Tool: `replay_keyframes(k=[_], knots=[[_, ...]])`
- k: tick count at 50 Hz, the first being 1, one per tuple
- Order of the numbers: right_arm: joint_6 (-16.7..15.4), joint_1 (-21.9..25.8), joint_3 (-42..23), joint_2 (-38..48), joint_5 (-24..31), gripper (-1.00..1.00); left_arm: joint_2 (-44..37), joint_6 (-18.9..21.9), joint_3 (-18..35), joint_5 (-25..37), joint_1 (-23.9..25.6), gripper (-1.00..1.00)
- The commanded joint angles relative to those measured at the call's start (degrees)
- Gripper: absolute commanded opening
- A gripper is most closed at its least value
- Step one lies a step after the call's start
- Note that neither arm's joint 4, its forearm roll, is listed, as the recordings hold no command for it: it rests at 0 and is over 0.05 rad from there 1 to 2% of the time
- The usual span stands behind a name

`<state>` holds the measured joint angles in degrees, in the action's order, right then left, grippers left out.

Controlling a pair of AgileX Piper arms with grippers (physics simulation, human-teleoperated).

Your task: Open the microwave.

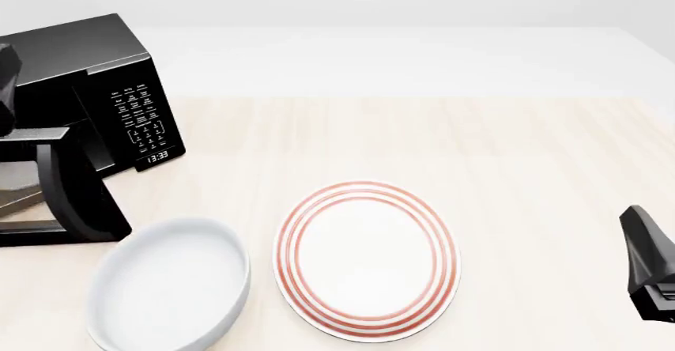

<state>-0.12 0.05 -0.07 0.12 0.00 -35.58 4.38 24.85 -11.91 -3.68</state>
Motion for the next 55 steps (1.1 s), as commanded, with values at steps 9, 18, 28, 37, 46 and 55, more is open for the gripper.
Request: replay_keyframes(k=[9, 18, 28, 37, 46, 55], knots=[[0.00, 0.00, 0.00, 0.00, 0.00, 1.00, -12.84, 1.84, 8.65, -0.52, -0.53, 1.00], [0.00, 0.00, 0.00, 0.00, 0.00, 1.00, -16.46, 1.12, 12.90, 1.02, -0.63, 1.00], [0.00, 0.00, 0.00, 0.00, 0.00, 1.00, -20.70, -0.34, 17.03, 3.98, -0.92, 1.00], [0.00, 0.00, 0.00, 0.00, 0.00, 1.00, -23.88, -1.67, 20.62, 6.07, -0.85, 1.00], [0.00, 0.00, 0.00, 0.00, 0.00, 1.00, -27.33, -3.04, 24.21, 8.90, 0.38, 1.00], [0.00, 0.00, 0.00, 0.00, 0.00, 1.00, -29.78, -3.19, 27.06, 13.19, 1.78, 1.00]])
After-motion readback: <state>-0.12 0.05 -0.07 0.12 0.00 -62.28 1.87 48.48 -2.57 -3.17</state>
